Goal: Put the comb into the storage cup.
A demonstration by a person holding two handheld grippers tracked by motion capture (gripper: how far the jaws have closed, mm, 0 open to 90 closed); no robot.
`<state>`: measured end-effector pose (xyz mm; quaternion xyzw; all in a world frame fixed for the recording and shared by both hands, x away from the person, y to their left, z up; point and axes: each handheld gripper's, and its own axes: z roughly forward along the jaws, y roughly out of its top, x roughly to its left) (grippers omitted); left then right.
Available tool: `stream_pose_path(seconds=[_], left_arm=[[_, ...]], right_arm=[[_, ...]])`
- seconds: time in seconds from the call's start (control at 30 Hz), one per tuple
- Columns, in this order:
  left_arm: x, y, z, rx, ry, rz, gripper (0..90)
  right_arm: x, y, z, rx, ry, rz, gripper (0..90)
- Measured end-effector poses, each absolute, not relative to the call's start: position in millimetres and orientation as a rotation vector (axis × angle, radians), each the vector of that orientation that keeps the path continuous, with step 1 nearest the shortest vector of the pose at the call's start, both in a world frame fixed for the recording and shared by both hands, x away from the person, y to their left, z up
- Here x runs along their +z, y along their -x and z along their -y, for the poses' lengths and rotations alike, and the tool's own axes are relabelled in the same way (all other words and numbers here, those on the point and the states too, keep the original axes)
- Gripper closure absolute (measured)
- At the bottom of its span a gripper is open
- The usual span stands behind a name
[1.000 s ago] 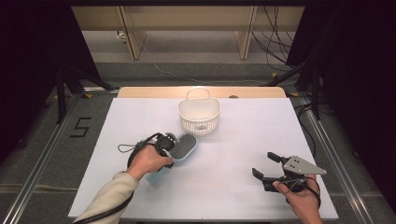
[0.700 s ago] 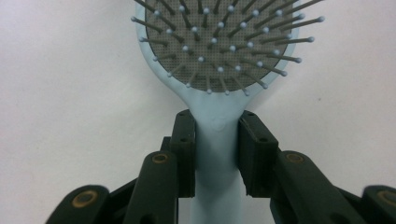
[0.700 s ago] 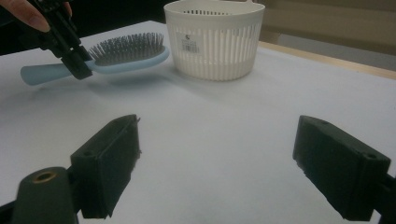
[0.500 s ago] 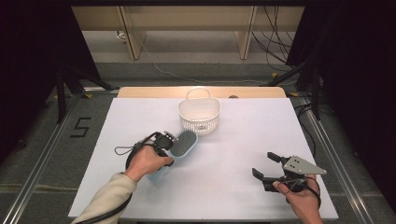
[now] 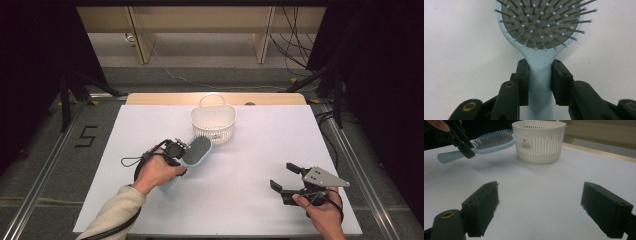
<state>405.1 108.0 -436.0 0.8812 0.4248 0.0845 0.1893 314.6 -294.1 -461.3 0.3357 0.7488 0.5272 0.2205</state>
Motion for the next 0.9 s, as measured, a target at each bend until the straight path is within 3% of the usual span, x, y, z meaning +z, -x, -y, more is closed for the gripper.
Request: stream_pose_path(seconds=[0.9], left_arm=[[-428.4, -400.4, -105.6, 0.307, -2.401, -1.140, 69.8]], right_arm=[[-461.1, -314.5, 294.2, 1.462, -0.926, -2.070, 15.3]])
